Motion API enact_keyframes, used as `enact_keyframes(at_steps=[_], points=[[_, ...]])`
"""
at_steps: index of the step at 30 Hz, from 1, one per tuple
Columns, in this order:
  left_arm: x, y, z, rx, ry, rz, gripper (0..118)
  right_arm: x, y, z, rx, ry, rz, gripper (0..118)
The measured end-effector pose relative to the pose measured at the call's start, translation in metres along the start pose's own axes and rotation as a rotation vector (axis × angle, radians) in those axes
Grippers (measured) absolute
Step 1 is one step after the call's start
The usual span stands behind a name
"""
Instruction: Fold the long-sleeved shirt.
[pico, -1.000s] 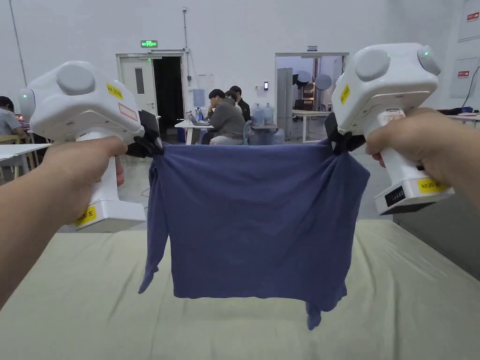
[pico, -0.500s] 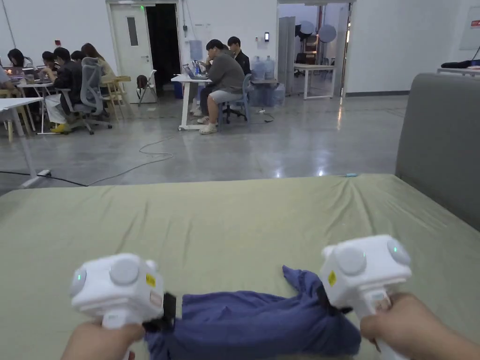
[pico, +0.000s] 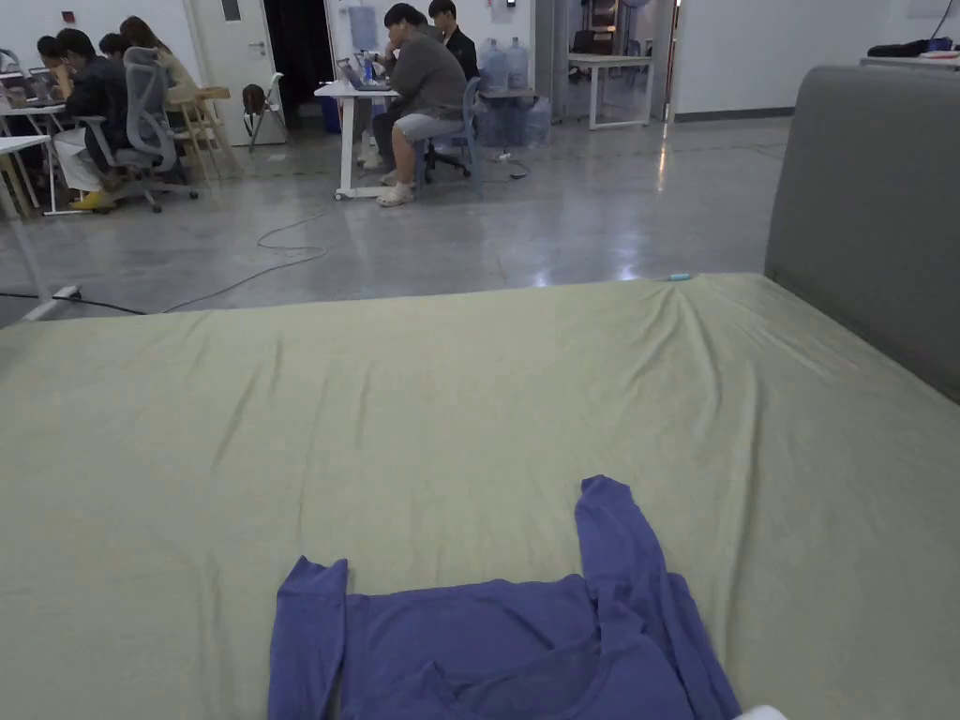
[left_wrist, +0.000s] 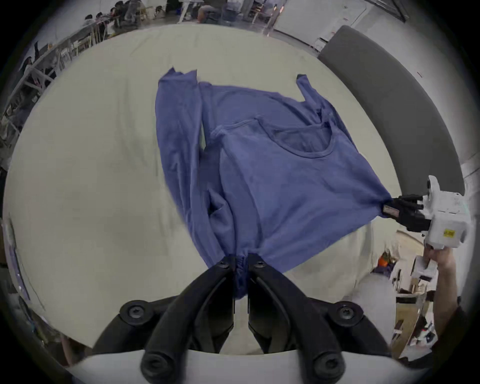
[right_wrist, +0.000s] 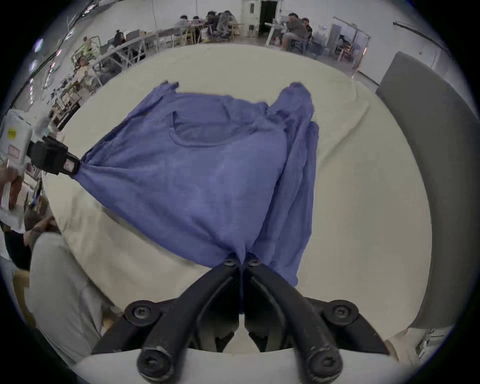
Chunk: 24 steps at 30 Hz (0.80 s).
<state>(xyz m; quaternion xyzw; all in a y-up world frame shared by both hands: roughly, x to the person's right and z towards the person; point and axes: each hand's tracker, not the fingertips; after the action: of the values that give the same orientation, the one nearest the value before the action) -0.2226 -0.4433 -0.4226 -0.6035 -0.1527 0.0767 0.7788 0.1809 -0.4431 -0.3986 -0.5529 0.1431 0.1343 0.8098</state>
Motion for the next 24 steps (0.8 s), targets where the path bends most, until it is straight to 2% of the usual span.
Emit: enact_keyframes(at_steps=[2,8,12,14,15,16,17,18,19,21,24], points=[[-0.003,-0.014,-0.008,-0.018,-0.003,0.006,1,-0.002,-0.019,-0.011,-0.035,0.002,-0.003,0],[-0.017,-0.026,-0.045,-0.063,0.019,0.080,1,0.002,-0.035,-0.046,-0.073,0.025,-0.096,0],[-0.024,-0.024,-0.048,-0.054,-0.019,0.161,1,0.004,-0.024,-0.046,-0.107,0.033,-0.095,0],[-0.023,-0.024,-0.043,-0.047,-0.023,0.181,2,0.010,-0.017,-0.042,-0.121,0.035,-0.104,12],[-0.020,-0.025,-0.036,-0.040,-0.016,0.189,7,0.015,-0.016,-0.034,-0.126,0.050,-0.119,30],[-0.016,-0.027,-0.025,-0.014,-0.010,0.197,39,0.019,-0.014,-0.023,-0.123,0.055,-0.119,72],[-0.009,-0.031,-0.008,0.040,0.005,0.197,78,0.020,-0.012,-0.006,-0.120,0.057,-0.132,98],[-0.003,-0.035,0.009,0.095,-0.017,0.176,110,0.019,-0.013,0.015,-0.083,0.047,-0.135,105],[0.003,-0.042,0.022,0.147,-0.044,0.158,118,0.018,-0.016,0.040,0.016,0.062,-0.124,105],[0.016,-0.053,0.058,0.253,-0.092,0.115,118,0.014,-0.025,0.089,0.154,0.091,-0.112,105],[0.033,-0.075,0.072,0.260,-0.091,0.100,117,0.005,-0.044,0.129,0.227,0.105,-0.186,105]])
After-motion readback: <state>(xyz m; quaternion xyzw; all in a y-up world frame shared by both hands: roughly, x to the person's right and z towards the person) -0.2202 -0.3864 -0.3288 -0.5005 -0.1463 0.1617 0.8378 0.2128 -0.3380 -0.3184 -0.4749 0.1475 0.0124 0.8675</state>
